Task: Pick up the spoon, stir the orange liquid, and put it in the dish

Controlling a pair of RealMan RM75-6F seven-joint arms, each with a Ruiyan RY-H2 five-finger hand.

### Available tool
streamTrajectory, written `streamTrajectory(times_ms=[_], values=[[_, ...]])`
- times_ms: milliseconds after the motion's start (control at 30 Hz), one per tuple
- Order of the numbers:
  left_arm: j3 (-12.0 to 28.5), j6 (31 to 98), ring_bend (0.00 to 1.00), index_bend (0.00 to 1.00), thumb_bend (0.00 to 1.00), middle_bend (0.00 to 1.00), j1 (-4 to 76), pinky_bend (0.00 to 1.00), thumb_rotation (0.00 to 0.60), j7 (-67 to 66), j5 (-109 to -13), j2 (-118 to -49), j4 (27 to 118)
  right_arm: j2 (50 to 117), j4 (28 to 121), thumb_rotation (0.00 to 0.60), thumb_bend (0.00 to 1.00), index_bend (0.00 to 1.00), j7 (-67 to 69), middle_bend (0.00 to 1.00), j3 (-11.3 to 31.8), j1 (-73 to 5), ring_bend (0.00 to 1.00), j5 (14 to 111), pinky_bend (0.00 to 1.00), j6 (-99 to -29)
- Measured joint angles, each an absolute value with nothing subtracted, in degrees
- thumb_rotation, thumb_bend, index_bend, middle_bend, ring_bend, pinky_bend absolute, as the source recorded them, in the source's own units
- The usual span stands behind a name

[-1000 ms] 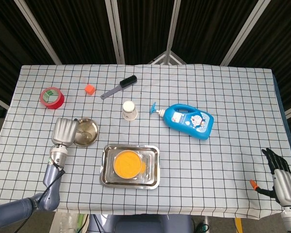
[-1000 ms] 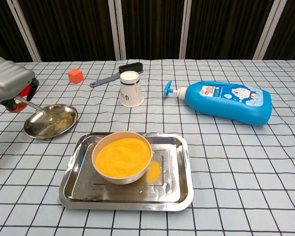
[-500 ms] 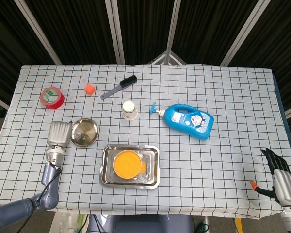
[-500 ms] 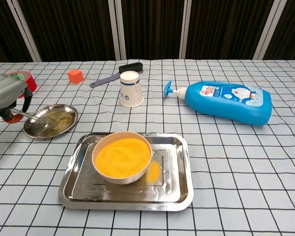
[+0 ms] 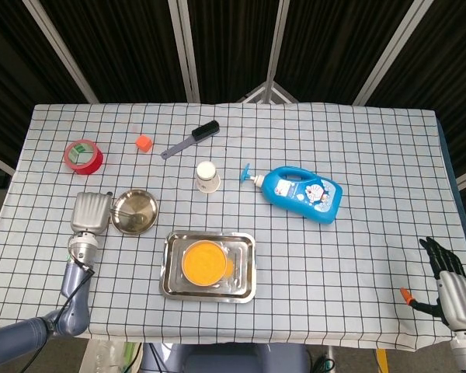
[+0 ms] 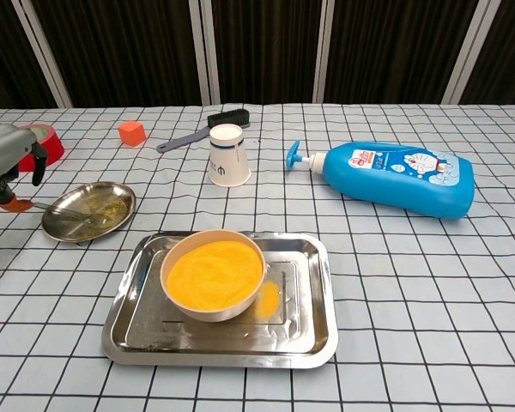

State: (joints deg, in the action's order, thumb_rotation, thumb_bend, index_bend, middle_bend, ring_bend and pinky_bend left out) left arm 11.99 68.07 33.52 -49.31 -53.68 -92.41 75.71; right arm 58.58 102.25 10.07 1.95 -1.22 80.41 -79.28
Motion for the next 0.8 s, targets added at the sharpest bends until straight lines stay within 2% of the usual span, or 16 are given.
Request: streamTrajectory(times_ms=[100,167,267,333,433,533,567,633,667,800], values=[[11.67,68.52,0.97,0.46,0.35,0.99,32.82,0.99,0.600,-47.24,-54.41,-91.25,77.08,58.54,102.21,0.600,0.31,0.00,10.10,0.00,1.92,-1.23,0.00,80.43,0.00,-79.19],[11.36,68.96,0.90,0.43,0.34,0.92,32.14,0.95,0.600,-45.38,-55.26,-90.21,78.27,58.55,102.17,0.600,0.31,0.00,10.10,0.00,1.91,-1.24,0.00,80.40,0.00,-79.15],[10.35,70.32,0.73,0.33,0.31,0.72,30.23,0.80,0.600,-40.80,-57.78,-87.73,81.16,58.55,102.12,0.600,0.31,0.00,10.02,0.00,1.90,-1.26,0.00,80.33,0.00,-79.06],[9.36,71.45,0.59,0.26,0.26,0.54,28.77,0.66,0.600,-38.25,-59.77,-85.94,83.11,58.57,102.06,0.600,0.31,0.00,9.88,0.00,1.88,-1.27,0.00,80.31,0.00,-79.01],[6.66,74.08,0.33,0.11,0.17,0.26,25.75,0.41,0.600,-34.32,-64.29,-82.20,86.78,58.69,101.98,0.600,0.31,0.00,9.80,0.00,1.91,-1.30,0.00,80.47,0.00,-79.12],[3.20,77.14,0.14,0.02,0.12,0.08,22.21,0.25,0.600,-29.93,-69.58,-77.46,91.68,58.92,101.62,0.600,0.31,0.00,9.74,0.00,1.97,-1.29,0.00,81.09,0.00,-79.66],[2.14,78.20,0.07,0.00,0.11,0.03,21.09,0.17,0.600,-28.36,-71.22,-76.10,93.04,58.98,101.49,0.600,0.31,0.00,9.52,0.00,1.96,-1.29,0.00,81.19,0.00,-79.73],[-0.32,81.04,0.01,0.00,0.10,0.00,18.46,0.05,0.600,-24.62,-75.24,-73.15,95.07,59.20,101.23,0.600,0.31,0.00,8.74,0.00,1.92,-1.27,0.00,81.35,0.00,-79.91],[-1.35,82.13,0.00,0.00,0.09,0.00,17.38,0.02,0.600,-23.00,-76.95,-71.94,95.54,59.29,101.13,0.600,0.31,0.00,8.39,0.00,1.91,-1.26,0.00,81.43,0.00,-80.02],[-5.49,85.76,0.00,0.00,0.09,0.00,13.11,0.01,0.600,-16.87,-83.26,-67.39,96.59,59.78,100.71,0.600,0.31,0.00,7.03,0.00,1.87,-1.07,0.00,81.89,0.00,-80.95]])
